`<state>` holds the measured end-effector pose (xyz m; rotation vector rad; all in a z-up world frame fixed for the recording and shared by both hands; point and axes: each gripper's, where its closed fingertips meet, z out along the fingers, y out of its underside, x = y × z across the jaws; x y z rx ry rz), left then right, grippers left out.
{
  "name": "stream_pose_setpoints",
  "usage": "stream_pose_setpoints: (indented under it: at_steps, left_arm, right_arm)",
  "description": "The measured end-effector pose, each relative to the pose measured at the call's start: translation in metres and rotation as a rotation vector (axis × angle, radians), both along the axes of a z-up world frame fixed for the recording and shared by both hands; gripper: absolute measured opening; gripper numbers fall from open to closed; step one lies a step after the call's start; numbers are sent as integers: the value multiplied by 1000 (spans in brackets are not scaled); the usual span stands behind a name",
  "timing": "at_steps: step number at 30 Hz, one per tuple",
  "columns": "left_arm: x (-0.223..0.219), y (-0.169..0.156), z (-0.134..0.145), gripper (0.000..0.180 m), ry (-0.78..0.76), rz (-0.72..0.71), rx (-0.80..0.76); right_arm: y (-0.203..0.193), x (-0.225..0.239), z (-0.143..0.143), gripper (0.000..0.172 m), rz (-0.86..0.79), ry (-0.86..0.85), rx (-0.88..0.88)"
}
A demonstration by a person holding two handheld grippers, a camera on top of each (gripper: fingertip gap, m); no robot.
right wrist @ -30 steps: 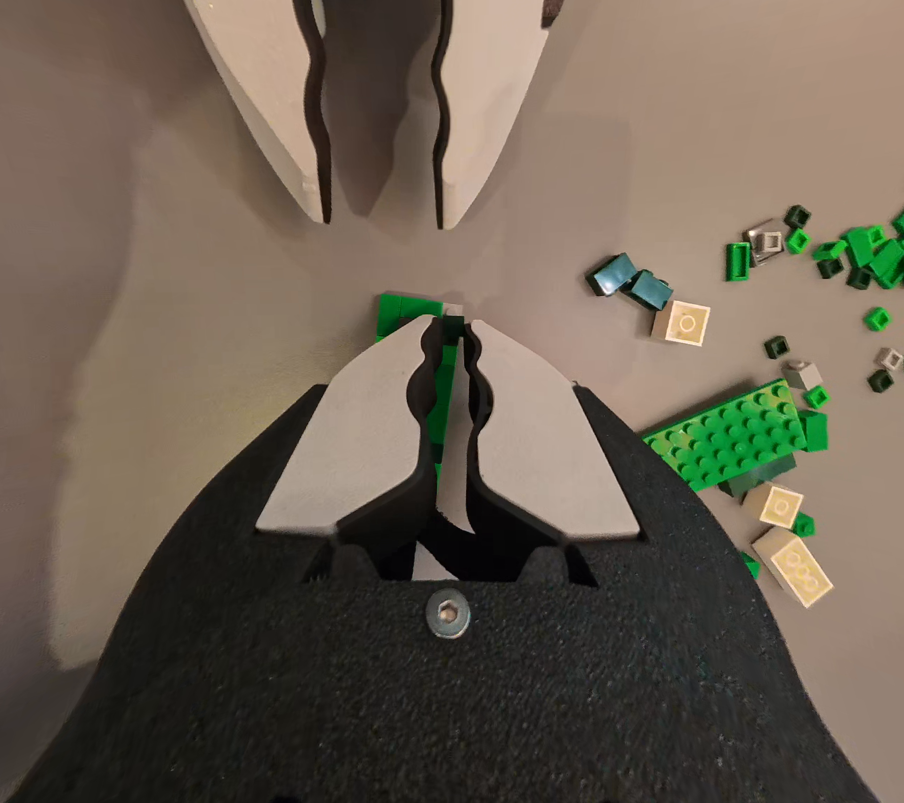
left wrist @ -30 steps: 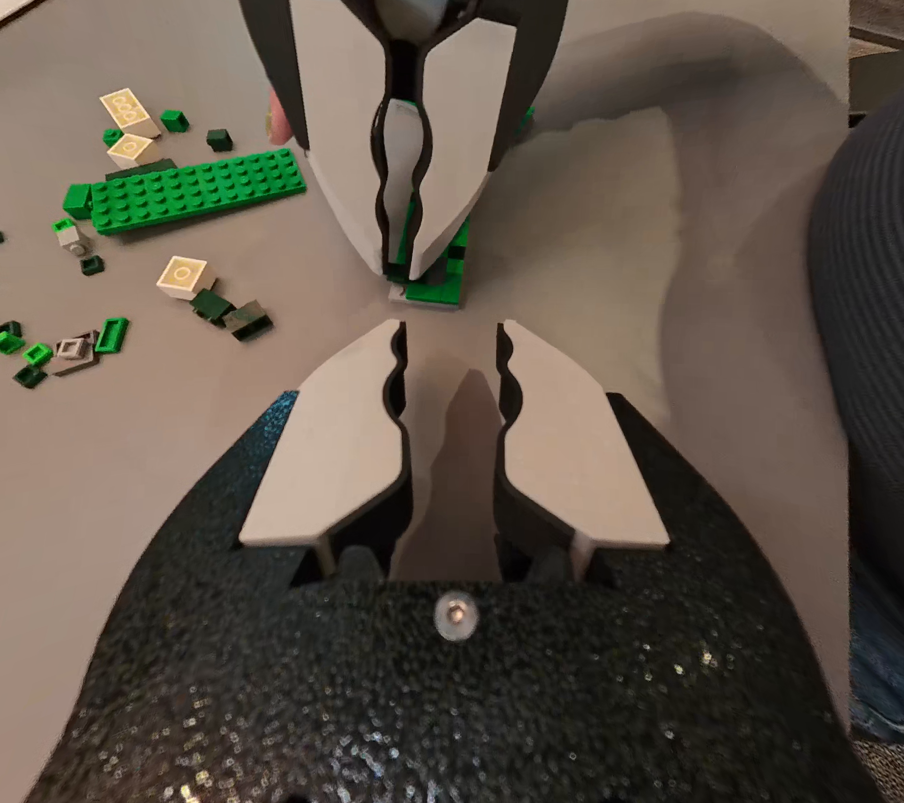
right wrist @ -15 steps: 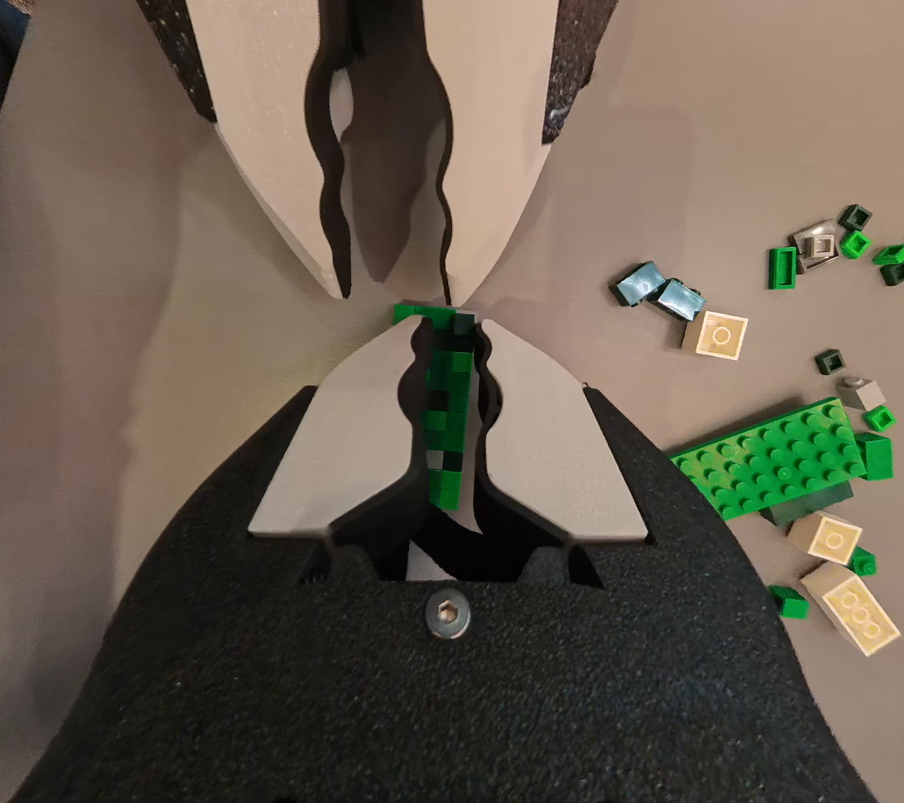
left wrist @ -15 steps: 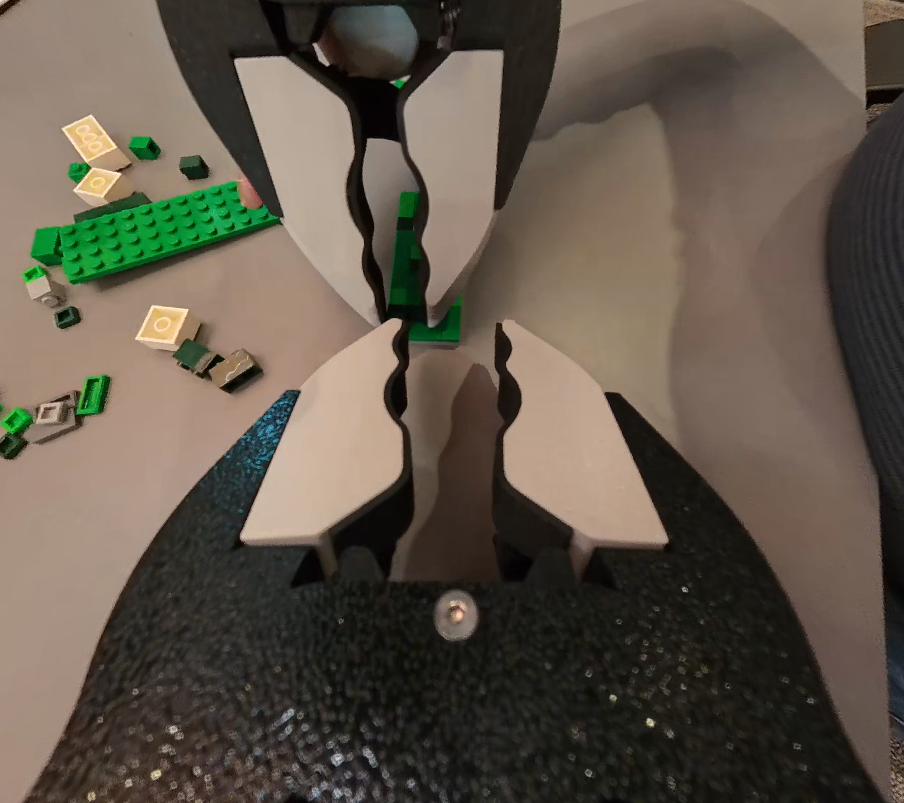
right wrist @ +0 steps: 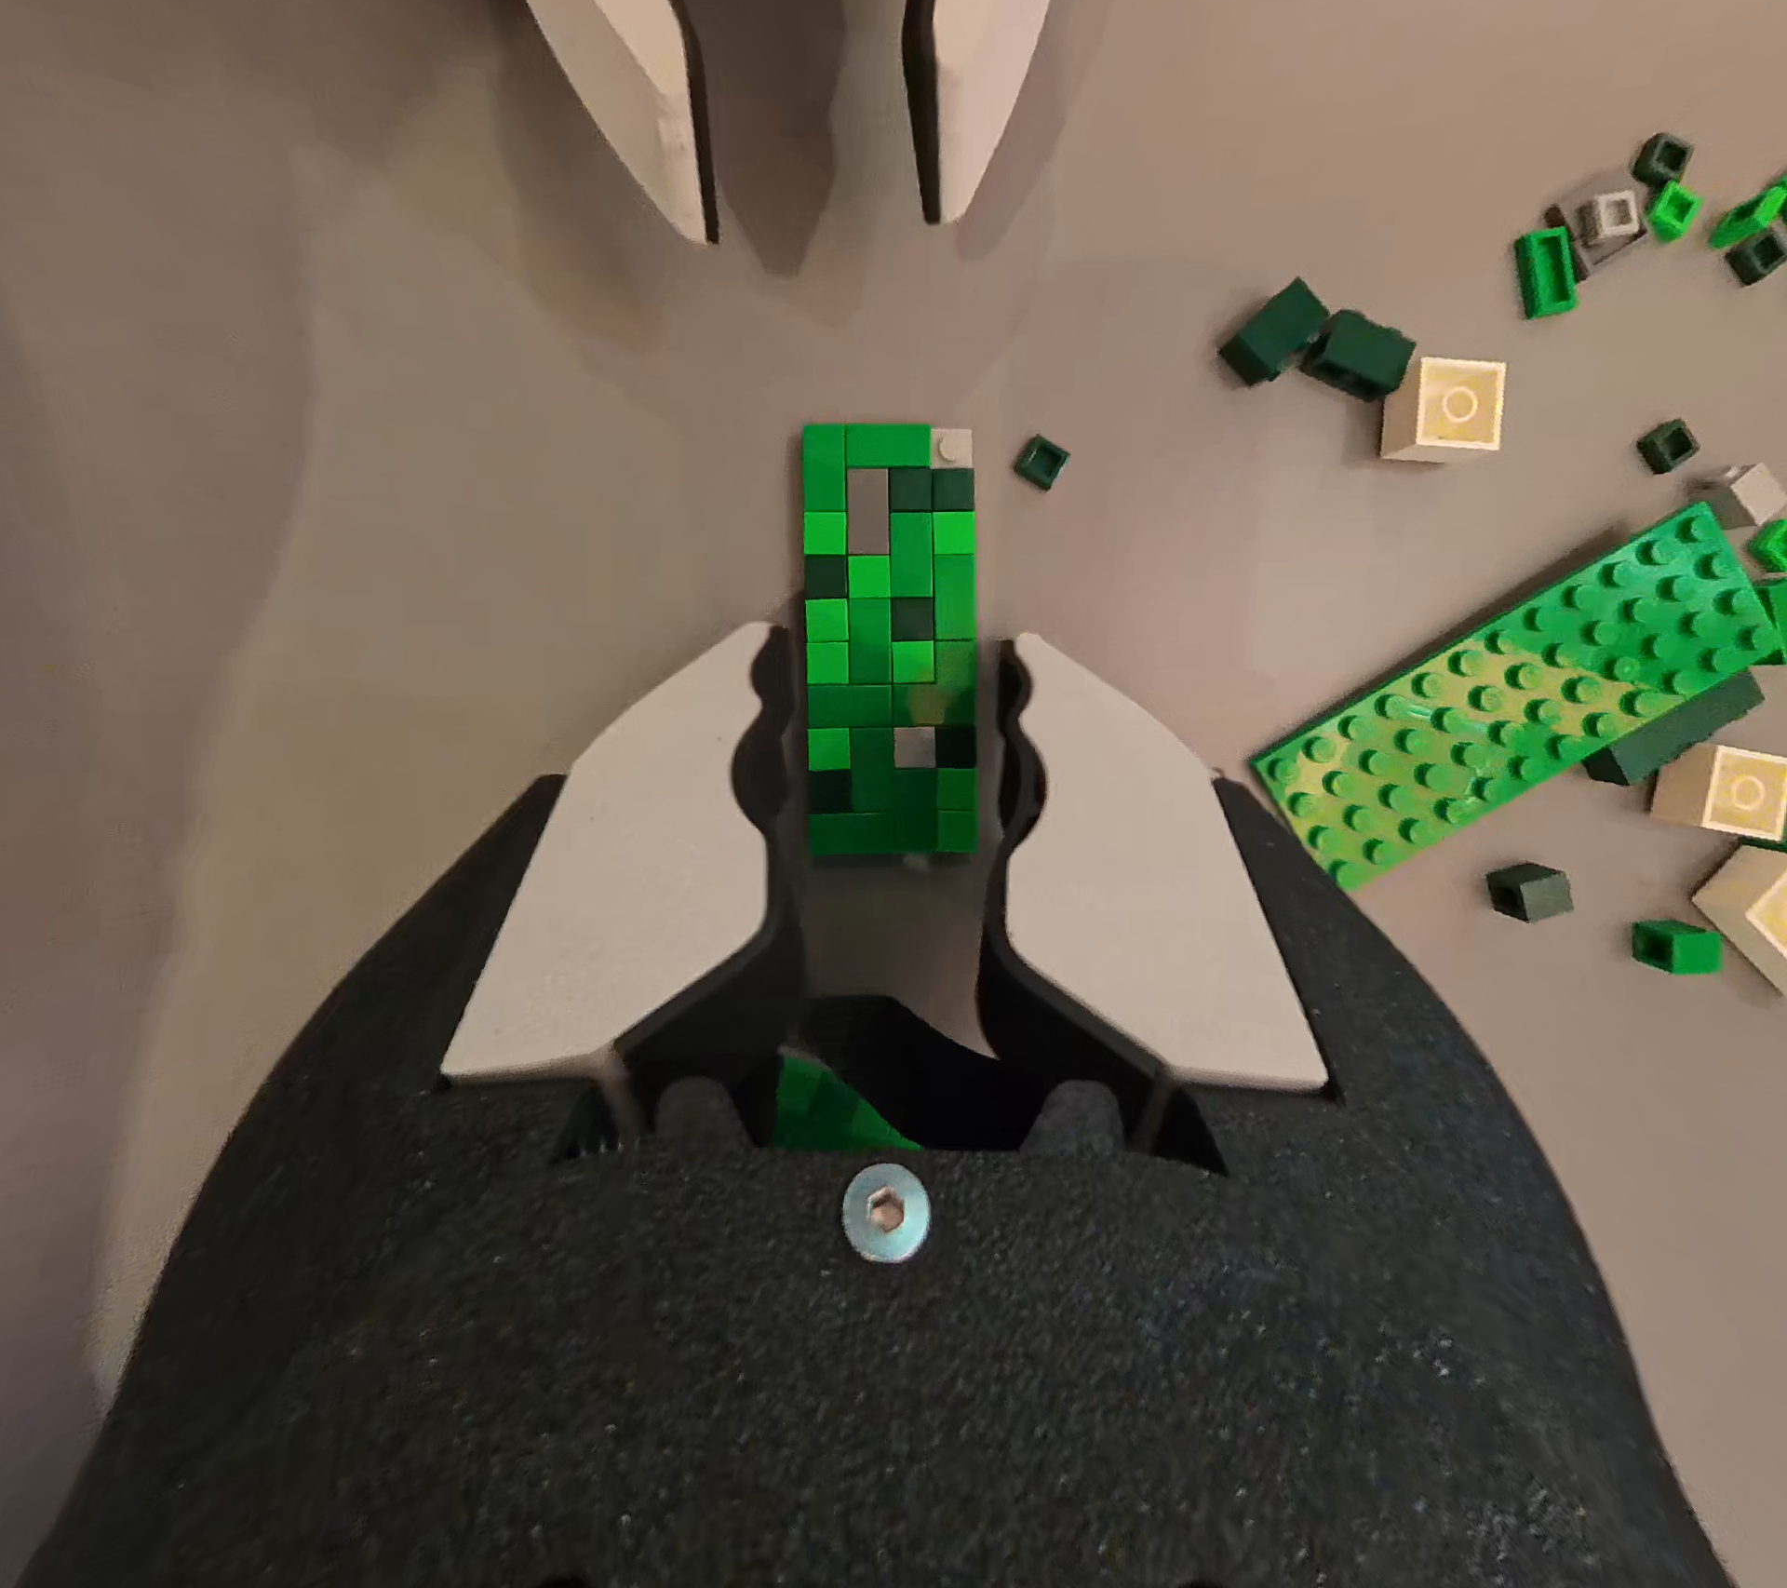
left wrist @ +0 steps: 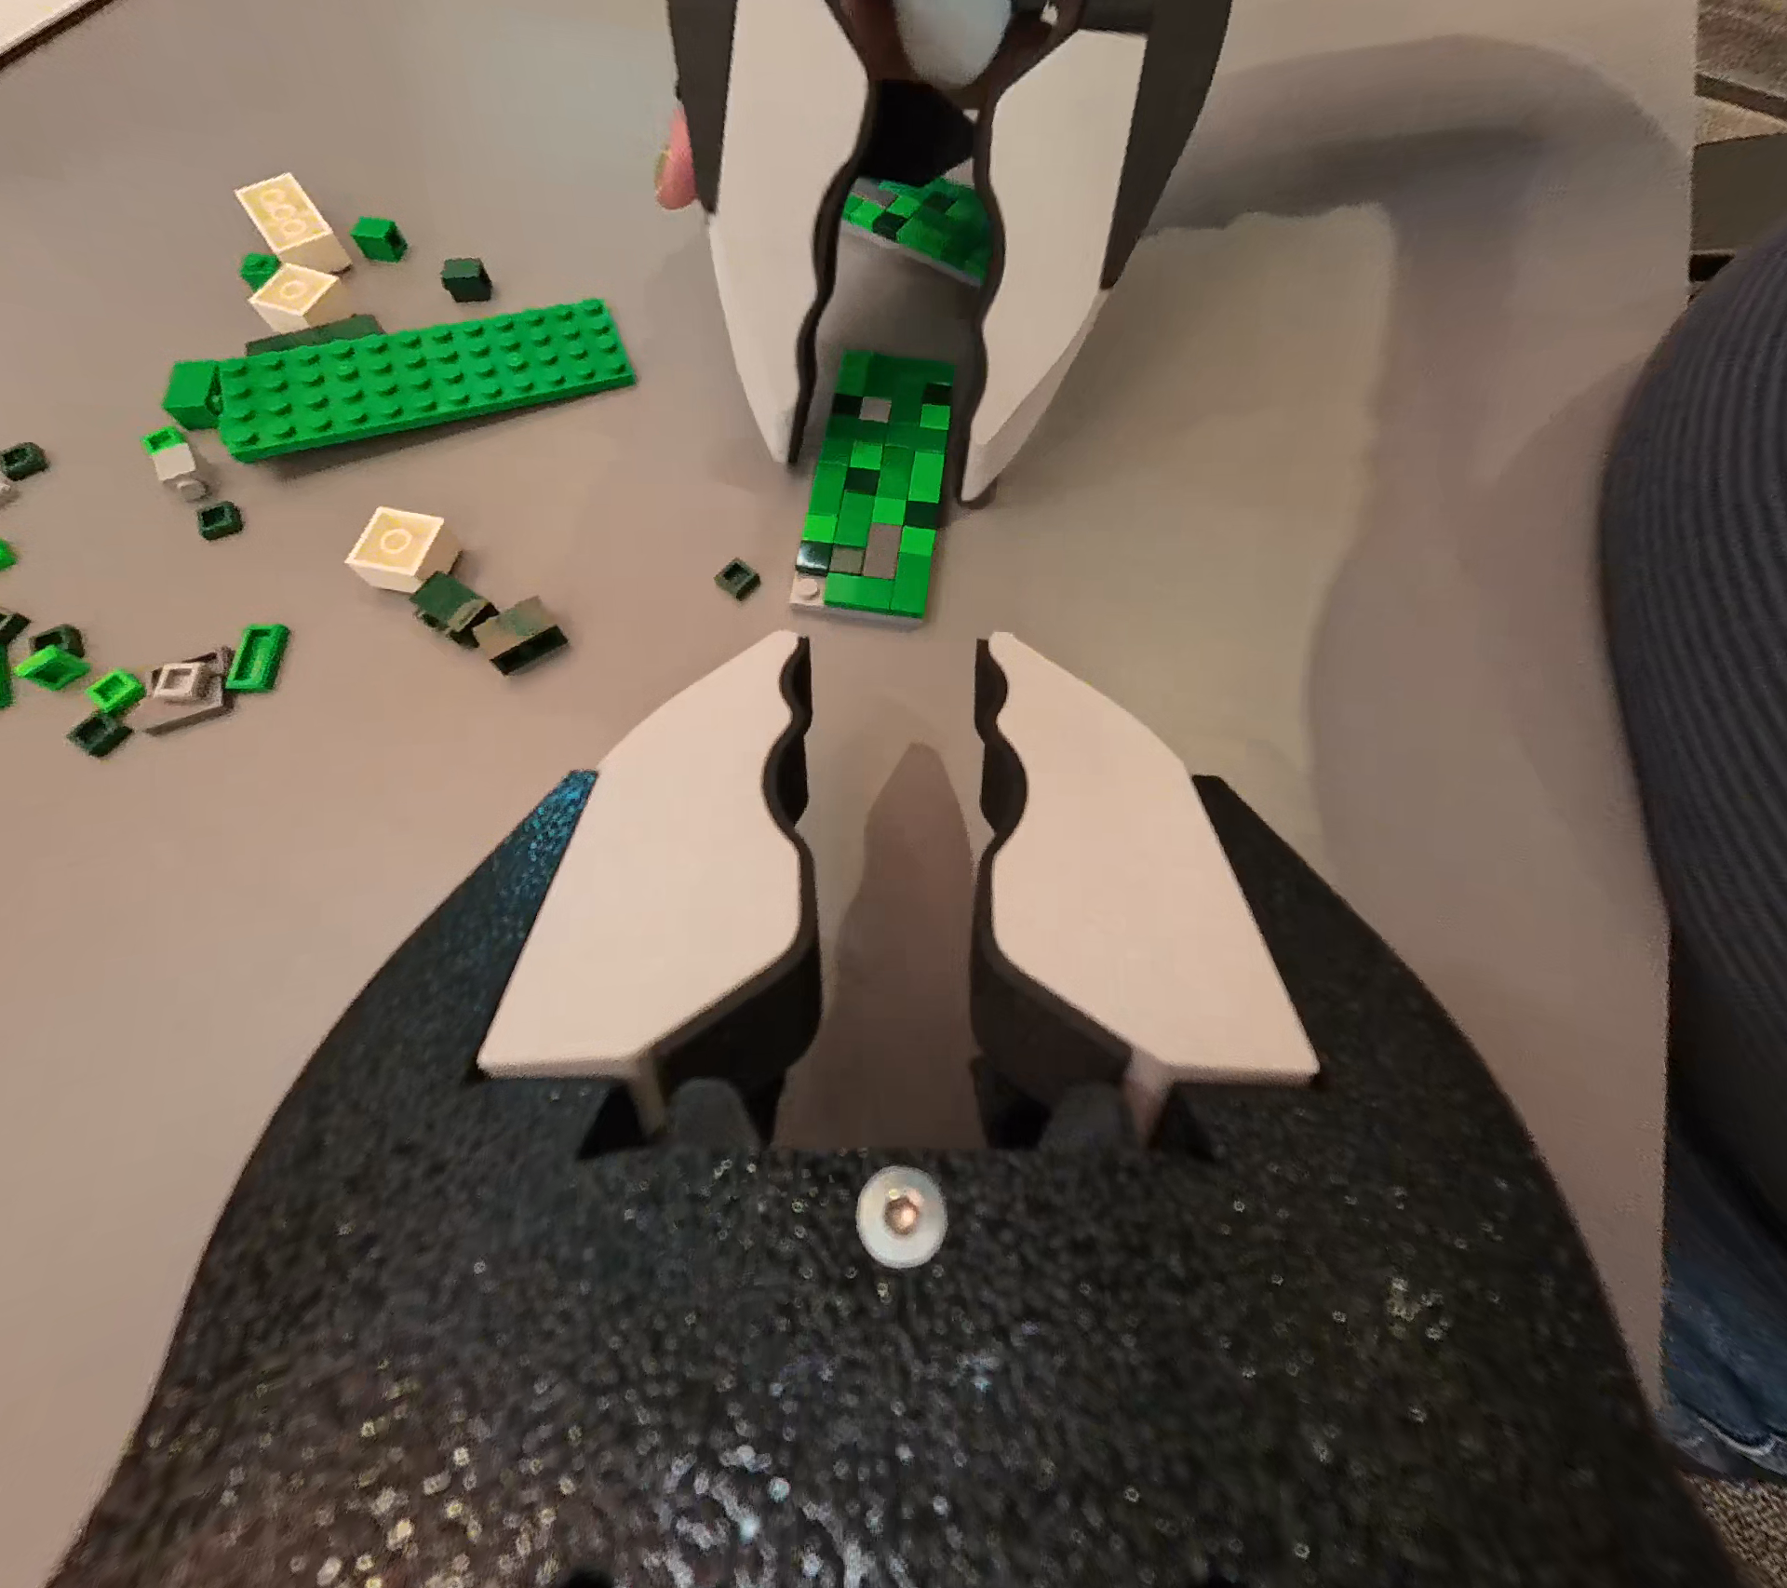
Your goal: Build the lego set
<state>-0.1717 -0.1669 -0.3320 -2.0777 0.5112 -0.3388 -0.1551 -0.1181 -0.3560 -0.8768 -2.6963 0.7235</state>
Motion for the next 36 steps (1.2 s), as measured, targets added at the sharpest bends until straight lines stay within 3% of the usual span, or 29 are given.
stream_pose_setpoints:
  at_steps: [1, 4, 7, 10, 14, 16, 21, 23, 25, 27, 29, 31, 34, 36]
  left_arm:
    - [0, 0, 1, 32, -8, 3, 3]
    - [-2, 3, 4, 31, -36, 31, 9]
    - [-11, 9, 2, 28, -97, 154, -30]
    - [-15, 16, 6, 30, -310, 282, -29]
    - [-17, 28, 36, 35, -691, 375, 133]
    - [-23, 33, 47, 36, -807, 405, 193]
    - [-25, 37, 61, 10, -973, 349, 229]
    - [-20, 32, 63, 6, -975, 248, 185]
    - [-14, 27, 62, 6, -952, 162, 107]
    - [-8, 21, 61, 6, -896, 94, 40]
    - [-7, 21, 62, 6, -845, 73, 22]
    - [-5, 19, 67, 6, -847, 42, 15]
    - [-12, 22, 72, 13, -904, 103, 66]
    - [-13, 23, 70, 43, -989, 132, 60]
  right_arm:
    - [0, 1, 0, 33, 0, -7, -2]
    - [0, -2, 0, 33, -7, 8, 6]
    - [4, -7, 8, 32, -35, 84, 9]
    - [11, -21, 29, 32, -143, 212, -2]
    - [5, -33, 62, 32, -259, 381, -79]
    - [-1, -34, 73, 32, -268, 446, -85]
    - [-7, -34, 84, 32, -245, 535, -44]
    - [-9, -30, 92, 37, -238, 512, -141]
    - [-9, -23, 90, 51, -255, 367, -290]
    - [-20, -10, 87, 49, -227, 140, -491]
    - [-29, -1, 88, 36, -218, -25, -661]
    - [-30, -2, 86, 10, -236, -50, -716]
    - [-32, -8, 93, 6, -289, -11, -810]
    - [-35, -11, 99, 6, -320, 16, -882]
